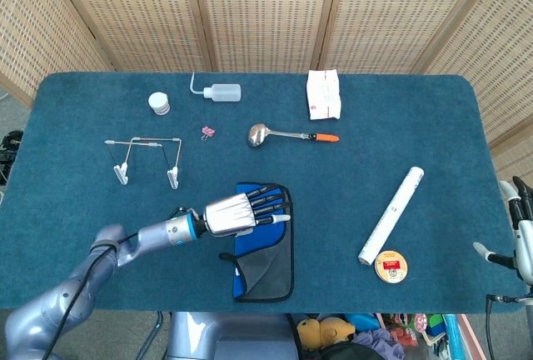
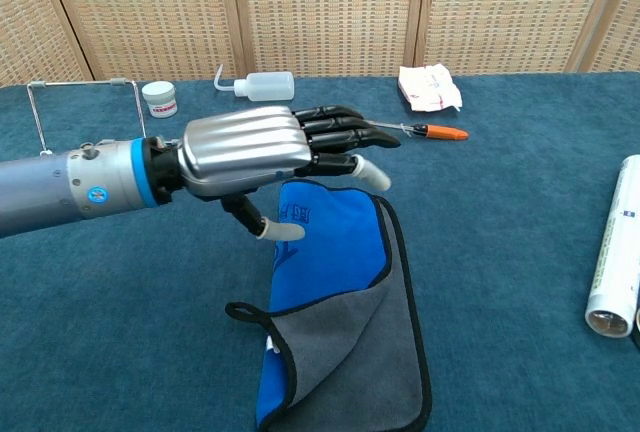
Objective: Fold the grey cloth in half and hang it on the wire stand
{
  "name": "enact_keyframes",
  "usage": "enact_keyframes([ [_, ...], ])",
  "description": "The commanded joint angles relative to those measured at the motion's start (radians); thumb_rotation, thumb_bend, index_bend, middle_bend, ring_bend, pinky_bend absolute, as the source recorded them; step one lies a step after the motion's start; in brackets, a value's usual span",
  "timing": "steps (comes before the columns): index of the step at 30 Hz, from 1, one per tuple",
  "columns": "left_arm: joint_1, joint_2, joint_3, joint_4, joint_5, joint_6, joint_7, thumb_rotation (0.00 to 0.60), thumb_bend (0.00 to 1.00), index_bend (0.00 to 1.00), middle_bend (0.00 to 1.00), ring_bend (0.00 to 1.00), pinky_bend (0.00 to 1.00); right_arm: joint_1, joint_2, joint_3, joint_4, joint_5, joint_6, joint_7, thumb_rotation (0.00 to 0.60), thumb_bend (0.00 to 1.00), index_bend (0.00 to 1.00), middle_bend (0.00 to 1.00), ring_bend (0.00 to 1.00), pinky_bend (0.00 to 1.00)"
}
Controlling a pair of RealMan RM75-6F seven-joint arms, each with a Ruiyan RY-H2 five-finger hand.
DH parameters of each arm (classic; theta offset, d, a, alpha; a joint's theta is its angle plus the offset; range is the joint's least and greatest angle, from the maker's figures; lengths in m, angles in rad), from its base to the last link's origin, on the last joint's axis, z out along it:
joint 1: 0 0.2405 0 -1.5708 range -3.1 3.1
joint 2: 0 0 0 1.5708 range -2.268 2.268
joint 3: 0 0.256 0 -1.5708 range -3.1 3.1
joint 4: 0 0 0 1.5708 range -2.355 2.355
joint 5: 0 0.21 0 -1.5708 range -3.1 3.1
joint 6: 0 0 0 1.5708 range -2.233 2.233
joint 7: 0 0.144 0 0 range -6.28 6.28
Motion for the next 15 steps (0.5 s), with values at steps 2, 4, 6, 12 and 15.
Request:
enact_keyframes([
  [2,0.034,0.142,0.053,-0.195,0.026,-0.022,0.013,0.600,0.30,0.30,0.00,0.00,0.00,-0.002,0.001,-0.001,-0.005,-0.004,0.005,-0.005,0.600,0.00,0.00,0.00,0.00,0.00],
  [4,0.041,0.199,0.072,-0.307,0.030,-0.056,0.035,0.600,0.30,0.31,0.00,0.00,0.00,-0.003,0.000,-0.002,-0.008,-0.007,0.008,-0.011,0.600,0.00,0.00,0.00,0.00,0.00],
  [6,0.041,0.241,0.082,-0.391,0.037,-0.078,0.074,0.600,0.30,0.31,0.00,0.00,0.00,-0.004,-0.001,-0.004,-0.011,-0.011,0.012,-0.019,0.600,0.00,0.00,0.00,0.00,0.00],
  [12,0.035,0.294,0.076,-0.508,0.046,-0.138,0.160,0.600,0.30,0.31,0.00,0.00,0.00,-0.006,-0.001,-0.007,-0.016,-0.016,0.018,-0.025,0.600,0.00,0.00,0.00,0.00,0.00],
  [15,0.039,0.296,0.074,-0.523,0.054,-0.159,0.175,0.600,0.30,0.32,0.00,0.00,0.00,-0.008,0.000,-0.006,-0.016,-0.013,0.020,-0.022,0.600,0.00,0.00,0.00,0.00,0.00],
])
